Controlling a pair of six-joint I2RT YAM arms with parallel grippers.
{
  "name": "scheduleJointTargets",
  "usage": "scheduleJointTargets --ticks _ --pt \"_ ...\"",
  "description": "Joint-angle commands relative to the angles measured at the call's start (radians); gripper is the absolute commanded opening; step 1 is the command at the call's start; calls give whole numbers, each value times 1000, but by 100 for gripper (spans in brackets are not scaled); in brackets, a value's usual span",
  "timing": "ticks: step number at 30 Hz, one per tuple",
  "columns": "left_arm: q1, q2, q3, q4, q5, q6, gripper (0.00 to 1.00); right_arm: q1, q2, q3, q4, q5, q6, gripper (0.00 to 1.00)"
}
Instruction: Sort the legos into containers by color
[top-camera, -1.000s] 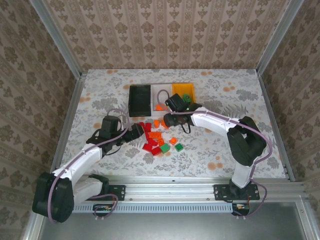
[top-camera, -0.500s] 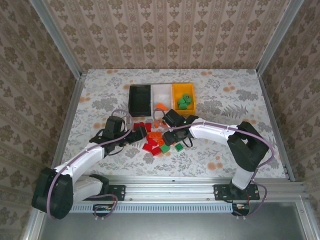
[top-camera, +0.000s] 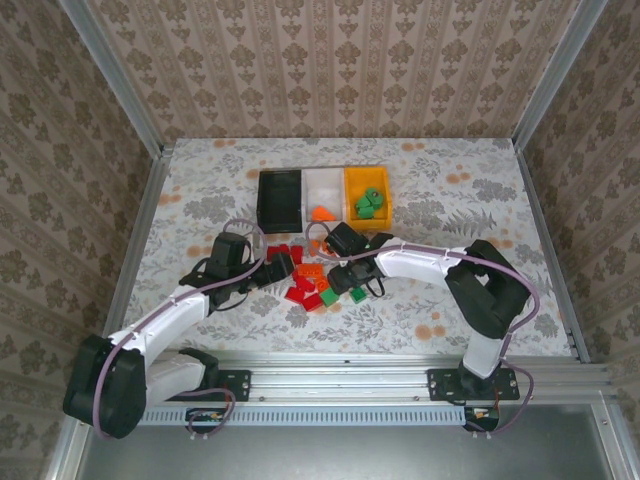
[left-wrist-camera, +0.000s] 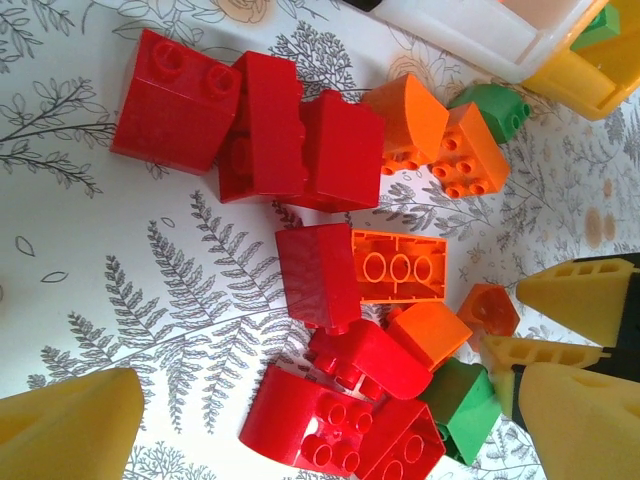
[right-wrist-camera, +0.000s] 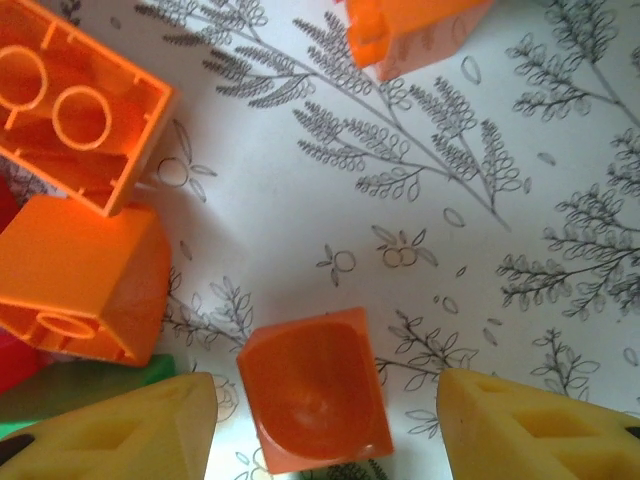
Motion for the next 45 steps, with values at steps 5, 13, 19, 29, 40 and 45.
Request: scheduleJointTargets --ticks 5,13,19,29,40,45 --pt "-6 -17 23 -18 -17 -2 98 -9 42 -21 23 54 -9 55" --pt "-6 -16 22 -24 -25 3 98 -14 63 -24 32 60 -13 48" --pt "-6 -15 26 -24 -23 5 98 -15 45 -36 25 66 -13 47" --pt "-4 -11 44 -40 -30 21 98 -19 -53 6 63 104 2 31" --pt "120 -74 41 10 -7 -42 100 -129 232 581 -34 109 -82 30" --pt "127 -60 65 -59 3 -11 100 -186 398 801 -111 2 -61 32"
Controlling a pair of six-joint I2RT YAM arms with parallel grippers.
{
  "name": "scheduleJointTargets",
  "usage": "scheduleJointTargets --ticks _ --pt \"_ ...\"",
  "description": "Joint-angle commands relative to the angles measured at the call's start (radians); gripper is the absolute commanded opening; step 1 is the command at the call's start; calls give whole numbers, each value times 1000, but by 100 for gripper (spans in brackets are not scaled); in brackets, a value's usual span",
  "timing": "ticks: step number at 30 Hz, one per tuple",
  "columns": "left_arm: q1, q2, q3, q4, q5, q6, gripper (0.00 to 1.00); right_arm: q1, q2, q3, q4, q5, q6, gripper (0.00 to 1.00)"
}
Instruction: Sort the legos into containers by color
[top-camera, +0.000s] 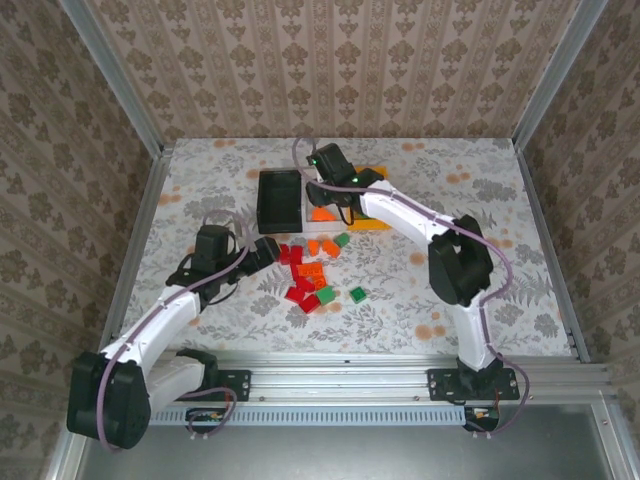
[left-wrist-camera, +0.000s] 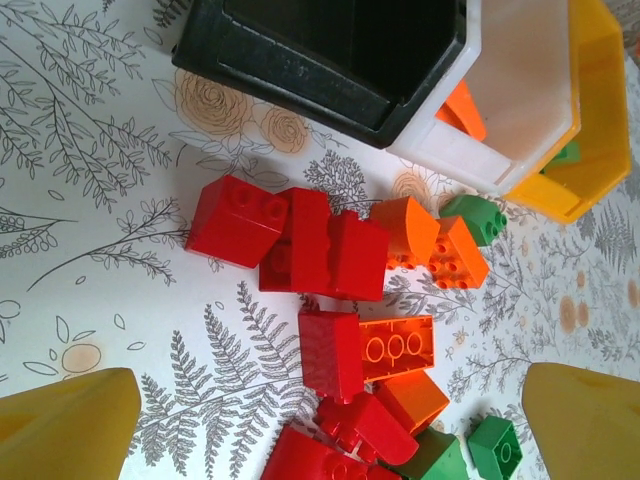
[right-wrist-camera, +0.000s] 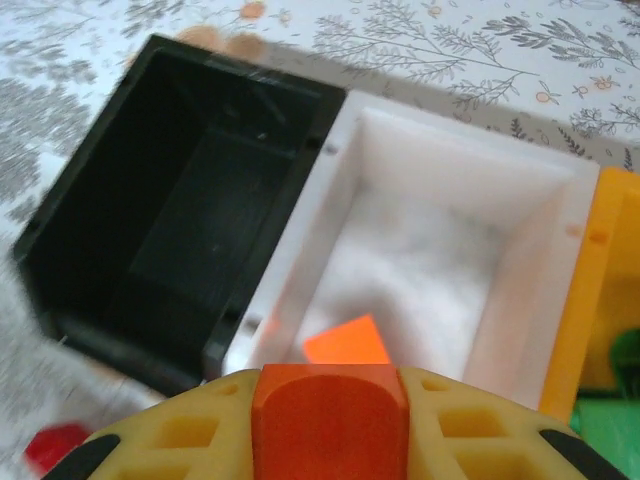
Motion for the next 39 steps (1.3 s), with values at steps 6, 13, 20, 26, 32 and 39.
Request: scheduleJointTargets --ticks 6,13,20,26,32,39 --pt "28 -26 -13 -19 21 -6 100 -46 185 197 -182 -103 0 36" --pt "31 -10 6 -20 47 -8 100 -42 142 207 -180 -89 -22 52" --pt "9 -26 -16 11 60 -31 100 14 -115 -86 -46 -43 -6 49" --pt "-54 6 -48 54 42 -40 100 86 -268 -418 51 -42 52 34" --pt "-91 61 -46 89 28 -51 99 147 -226 -479 33 21 54 42" --pt "-97 34 -55 68 18 -44 99 157 -153 -465 79 141 -23 44"
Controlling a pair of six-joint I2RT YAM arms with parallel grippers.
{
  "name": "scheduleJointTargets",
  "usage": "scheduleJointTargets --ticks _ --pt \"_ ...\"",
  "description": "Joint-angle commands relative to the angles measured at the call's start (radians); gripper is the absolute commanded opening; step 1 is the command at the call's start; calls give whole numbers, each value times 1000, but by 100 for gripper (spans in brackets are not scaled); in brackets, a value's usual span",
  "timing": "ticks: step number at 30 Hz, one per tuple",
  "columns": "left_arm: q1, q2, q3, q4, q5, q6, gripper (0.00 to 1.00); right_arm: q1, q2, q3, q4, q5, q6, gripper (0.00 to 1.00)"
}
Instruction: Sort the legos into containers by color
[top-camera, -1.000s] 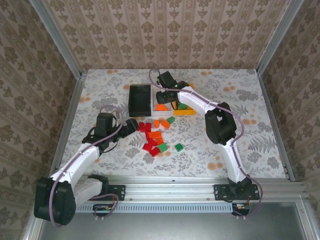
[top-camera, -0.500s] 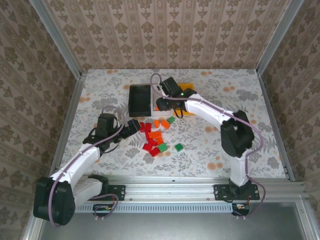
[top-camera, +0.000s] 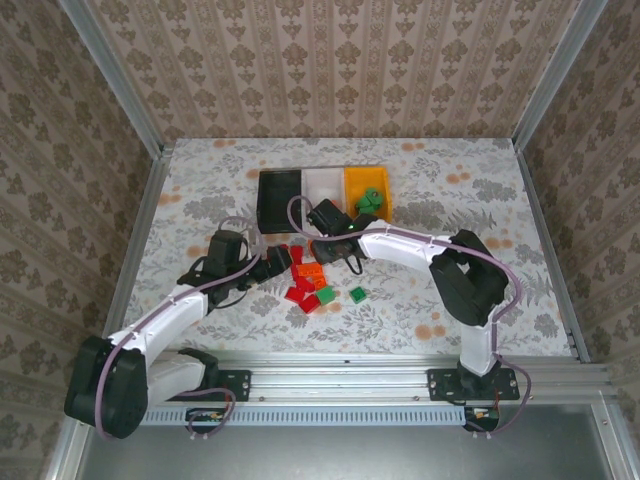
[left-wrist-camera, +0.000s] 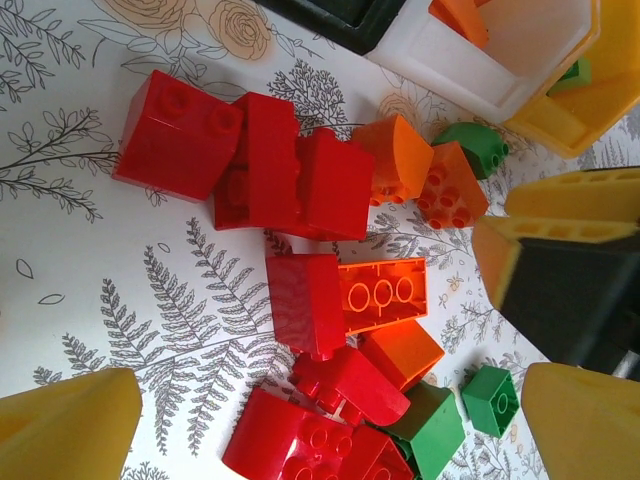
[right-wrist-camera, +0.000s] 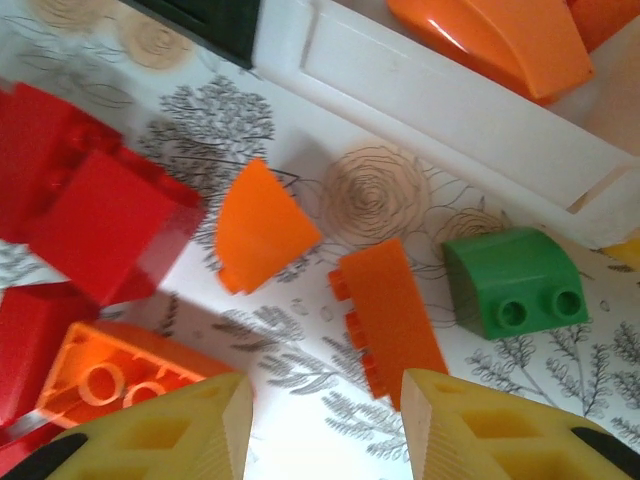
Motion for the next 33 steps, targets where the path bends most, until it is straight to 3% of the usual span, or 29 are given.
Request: scheduleJointTargets --ticks 1,10,16,19,21,25,33 --pt "-5 -29 -15 -2 -17 -4 99 8 23 -2 58 124 -50 44" --pt "-2 -63 -11 -32 -32 14 100 10 128 55 66 125 -88 46" --pt "1 -60 -9 -36 -33 16 100 17 116 33 77 111 -83 43" --pt "1 -53 -9 -27 -33 14 100 19 110 18 93 114 -78 36" --pt "1 -46 -9 -18 -31 9 100 19 113 22 89 122 -72 27" --pt "1 -42 -6 -19 -27 11 100 24 68 -3 101 141 -59 19" --pt "3 -63 -5 -46 -49 34 100 14 -109 -5 95 168 -55 19"
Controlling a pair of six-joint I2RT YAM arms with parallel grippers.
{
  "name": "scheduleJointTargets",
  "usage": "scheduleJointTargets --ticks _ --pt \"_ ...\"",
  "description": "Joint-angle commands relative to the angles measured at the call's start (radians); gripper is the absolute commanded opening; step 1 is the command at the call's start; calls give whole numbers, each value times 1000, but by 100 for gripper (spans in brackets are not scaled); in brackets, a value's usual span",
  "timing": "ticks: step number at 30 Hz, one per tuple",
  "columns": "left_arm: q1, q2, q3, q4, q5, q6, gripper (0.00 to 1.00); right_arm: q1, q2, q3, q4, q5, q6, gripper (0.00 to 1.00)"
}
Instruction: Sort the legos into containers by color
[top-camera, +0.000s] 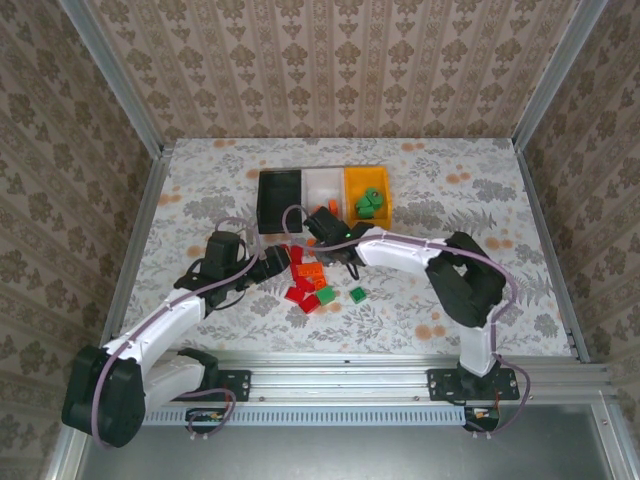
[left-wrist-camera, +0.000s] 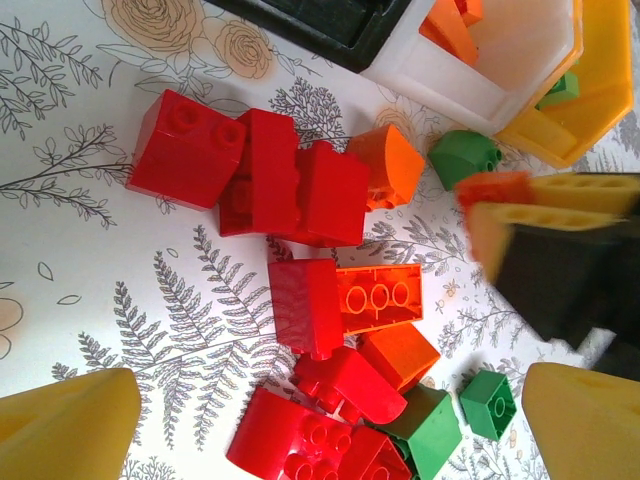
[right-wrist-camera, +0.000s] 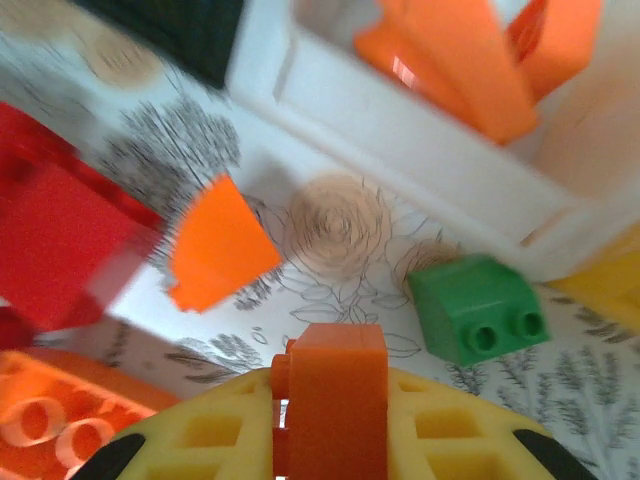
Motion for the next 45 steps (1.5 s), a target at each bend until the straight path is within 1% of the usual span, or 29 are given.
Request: scheduleJointTargets --ticks 1,4,5,7,11,13,16,17,18,19,20,22,25,29,32,33,35,39,43,45 --pt "6 -18 4 -33 -30 40 100 -38 -56 68 2 41 2 20" --pt "26 -13 0 -36 -48 53 100 -111 43 189 -13 4 8 20" --pt "41 -11 -4 -38 -38 44 100 -129 92 248 -34 -5 11 20" --pt "65 -15 -13 -32 3 39 100 -145 168 343 -61 -1 -2 20" --pt "94 -60 -21 -74 5 61 100 -179 297 522 -123 -23 -7 20" --pt "113 -78 -15 -97 12 75 100 -186 347 585 -153 -29 -12 21" --pt "135 -91 -1 -124 21 95 100 -187 380 628 -174 -25 -21 25" --pt "140 -90 1 -128 24 99 100 -187 381 632 -175 -31 -20 28" --pt "143 -86 5 -126 27 101 100 -186 377 634 -174 -36 -17 34" --pt "146 -80 8 -126 31 102 100 -186 371 633 -176 -35 -14 40" --pt "148 -72 12 -125 37 100 100 -184 360 631 -178 -35 -14 41" --pt "148 -55 23 -121 53 99 100 -176 326 609 -170 -24 -18 42" --pt "148 -44 33 -114 72 92 100 -149 229 532 -148 17 -16 43" --pt "145 -57 9 -75 76 61 100 -87 83 320 -71 13 92 41" --pt "140 -64 -15 -53 79 42 100 -46 28 190 -28 -33 189 41" --pt "136 -64 -20 -50 82 40 100 -40 24 164 -17 -63 214 41" --pt "129 -64 -24 -51 85 38 100 -27 32 149 -26 -82 243 45" --pt "91 -67 -28 -39 74 27 100 -26 62 133 -13 -141 348 54" --pt "53 -67 -22 -42 44 23 100 -27 89 101 54 -155 464 56" --pt "45 -68 -22 -40 38 19 100 -28 112 100 69 -163 495 57"
